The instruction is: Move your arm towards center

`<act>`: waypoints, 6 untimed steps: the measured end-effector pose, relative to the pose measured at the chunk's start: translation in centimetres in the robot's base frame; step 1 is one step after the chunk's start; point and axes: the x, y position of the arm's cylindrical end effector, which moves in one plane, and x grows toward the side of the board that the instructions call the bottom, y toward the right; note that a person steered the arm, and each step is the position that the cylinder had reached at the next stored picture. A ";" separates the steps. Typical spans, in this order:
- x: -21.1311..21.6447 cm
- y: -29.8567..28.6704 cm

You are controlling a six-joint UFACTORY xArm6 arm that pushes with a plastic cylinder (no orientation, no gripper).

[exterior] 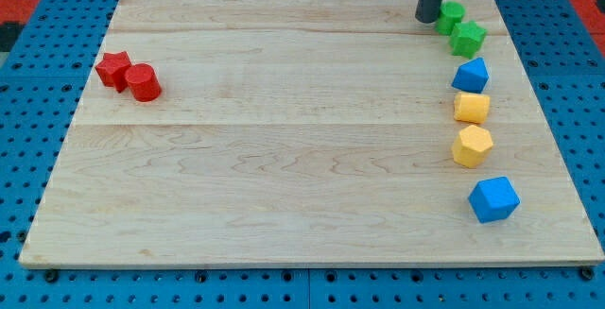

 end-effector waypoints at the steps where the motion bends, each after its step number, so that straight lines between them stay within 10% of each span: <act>1: 0.1 1.8; 3: 0.2 -10.0; 5: 19.8 -20.6; 6: 20.7 -33.5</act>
